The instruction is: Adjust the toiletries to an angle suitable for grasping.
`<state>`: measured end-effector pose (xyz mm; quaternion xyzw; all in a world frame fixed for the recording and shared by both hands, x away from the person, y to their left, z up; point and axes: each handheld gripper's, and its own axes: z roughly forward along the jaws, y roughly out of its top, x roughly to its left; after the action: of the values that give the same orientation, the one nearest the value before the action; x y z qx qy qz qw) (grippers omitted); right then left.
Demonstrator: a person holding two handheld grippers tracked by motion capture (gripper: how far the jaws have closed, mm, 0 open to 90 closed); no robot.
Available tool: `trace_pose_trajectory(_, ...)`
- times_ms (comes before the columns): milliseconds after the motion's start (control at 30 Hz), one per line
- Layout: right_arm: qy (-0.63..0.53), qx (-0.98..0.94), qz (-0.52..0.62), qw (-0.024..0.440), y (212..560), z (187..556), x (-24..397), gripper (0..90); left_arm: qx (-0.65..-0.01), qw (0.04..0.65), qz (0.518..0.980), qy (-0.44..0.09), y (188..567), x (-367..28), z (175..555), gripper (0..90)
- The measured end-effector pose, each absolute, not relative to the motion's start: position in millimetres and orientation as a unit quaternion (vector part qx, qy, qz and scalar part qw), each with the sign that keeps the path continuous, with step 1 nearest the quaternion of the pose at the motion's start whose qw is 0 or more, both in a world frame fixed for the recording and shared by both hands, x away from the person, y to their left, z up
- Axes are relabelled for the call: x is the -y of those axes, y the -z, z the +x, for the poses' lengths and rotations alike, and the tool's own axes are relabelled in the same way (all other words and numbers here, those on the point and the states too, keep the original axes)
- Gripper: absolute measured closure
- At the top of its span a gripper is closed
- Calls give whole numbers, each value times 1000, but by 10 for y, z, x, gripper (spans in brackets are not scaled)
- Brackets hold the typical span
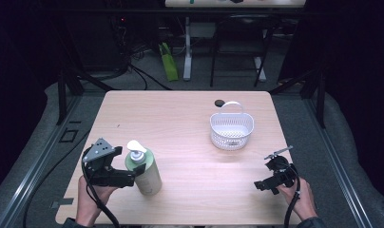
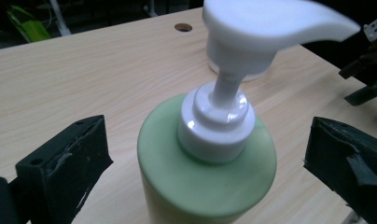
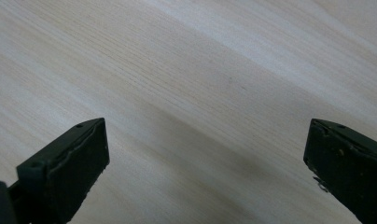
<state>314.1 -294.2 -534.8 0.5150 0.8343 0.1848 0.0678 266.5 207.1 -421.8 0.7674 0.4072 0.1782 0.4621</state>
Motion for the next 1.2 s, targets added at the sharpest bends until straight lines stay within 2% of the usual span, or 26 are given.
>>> trace_pose_trajectory(467, -183, -838, 510, 64, 5356, 3139, 2923, 0, -399, 476, 753, -217, 4161, -1902, 2716, 4)
trace_pose_trajectory(633, -182, -839, 510, 62, 5364, 3143, 2921, 0, -392, 483, 751, -221, 4149, -1884, 2710, 78)
trace_pose_trajectory(700, -182, -838, 510, 61, 5365, 3143, 2922, 0, -389, 489, 748, -223, 4144, -1881, 2703, 164)
trace_pose_trajectory(733, -182, -838, 511, 61, 5366, 3144, 2922, 0, -388, 493, 745, -226, 4142, -1882, 2695, 179)
trace_pose_trajectory(800, -180, -838, 511, 60, 5368, 3144, 2923, 0, -387, 494, 744, -227, 4139, -1886, 2691, 277)
trace_pose_trajectory(933, -180, -840, 509, 60, 5375, 3147, 2921, 0, -397, 513, 724, -234, 4130, -1935, 2675, 399)
trace_pose_trajectory(1033, -178, -841, 508, 59, 5375, 3147, 2922, 0, -396, 517, 722, -234, 4126, -1945, 2668, 451)
trace_pose_trajectory(1067, -176, -841, 508, 59, 5376, 3147, 2921, 0, -396, 518, 721, -236, 4128, -1941, 2669, 498)
trace_pose_trajectory(1133, -178, -840, 509, 57, 5377, 3147, 2918, 0, -392, 522, 720, -236, 4133, -1930, 2661, 518)
trace_pose_trajectory(1200, -174, -839, 512, 63, 5376, 3152, 2923, 0, -386, 522, 722, -240, 4132, -1914, 2654, 597)
